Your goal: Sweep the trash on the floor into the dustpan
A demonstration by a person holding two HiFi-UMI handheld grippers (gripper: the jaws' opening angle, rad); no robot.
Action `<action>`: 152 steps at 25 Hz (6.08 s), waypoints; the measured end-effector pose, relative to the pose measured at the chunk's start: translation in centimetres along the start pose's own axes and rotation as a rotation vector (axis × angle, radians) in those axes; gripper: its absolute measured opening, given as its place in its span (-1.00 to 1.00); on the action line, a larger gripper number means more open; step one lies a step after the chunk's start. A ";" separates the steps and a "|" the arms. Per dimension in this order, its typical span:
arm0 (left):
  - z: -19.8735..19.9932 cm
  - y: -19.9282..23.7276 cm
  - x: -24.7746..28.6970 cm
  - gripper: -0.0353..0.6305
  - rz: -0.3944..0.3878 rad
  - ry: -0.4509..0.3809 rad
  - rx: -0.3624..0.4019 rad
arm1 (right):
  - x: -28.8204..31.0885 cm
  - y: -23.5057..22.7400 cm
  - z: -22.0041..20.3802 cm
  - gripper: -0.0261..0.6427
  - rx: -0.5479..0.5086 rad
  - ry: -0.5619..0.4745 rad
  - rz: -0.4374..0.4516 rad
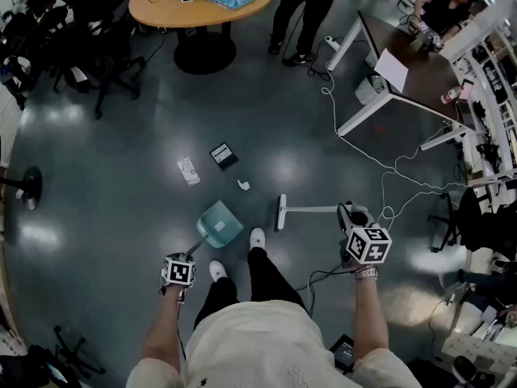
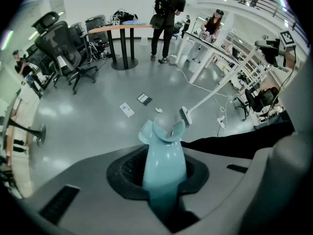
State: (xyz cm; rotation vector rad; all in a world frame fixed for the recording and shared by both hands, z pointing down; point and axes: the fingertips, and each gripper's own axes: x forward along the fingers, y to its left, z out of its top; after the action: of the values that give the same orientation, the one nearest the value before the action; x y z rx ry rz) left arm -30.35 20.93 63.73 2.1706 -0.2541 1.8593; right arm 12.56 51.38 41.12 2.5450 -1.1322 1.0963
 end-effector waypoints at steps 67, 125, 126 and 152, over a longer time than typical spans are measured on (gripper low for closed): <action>11.4 9.9 7.7 -0.62 -0.089 -0.122 -0.331 | 19.2 27.4 16.3 -0.57 -0.662 0.059 0.640; 15.0 6.9 8.6 -0.62 -0.031 -0.249 -0.671 | 28.9 29.7 19.8 -0.55 -0.748 0.249 1.157; 13.6 7.6 7.9 -0.62 -0.034 -0.254 -0.666 | 29.1 29.8 20.9 -0.55 -0.708 0.229 1.121; 6.1 18.9 7.2 -0.62 0.085 -0.161 -0.785 | 45.8 43.4 19.0 -0.56 -1.010 0.035 0.917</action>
State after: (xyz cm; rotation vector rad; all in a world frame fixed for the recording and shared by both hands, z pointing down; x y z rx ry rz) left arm -29.25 1.40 71.66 1.7494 -0.9399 1.2886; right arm 13.70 -13.60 51.80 1.2127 -2.1748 0.4042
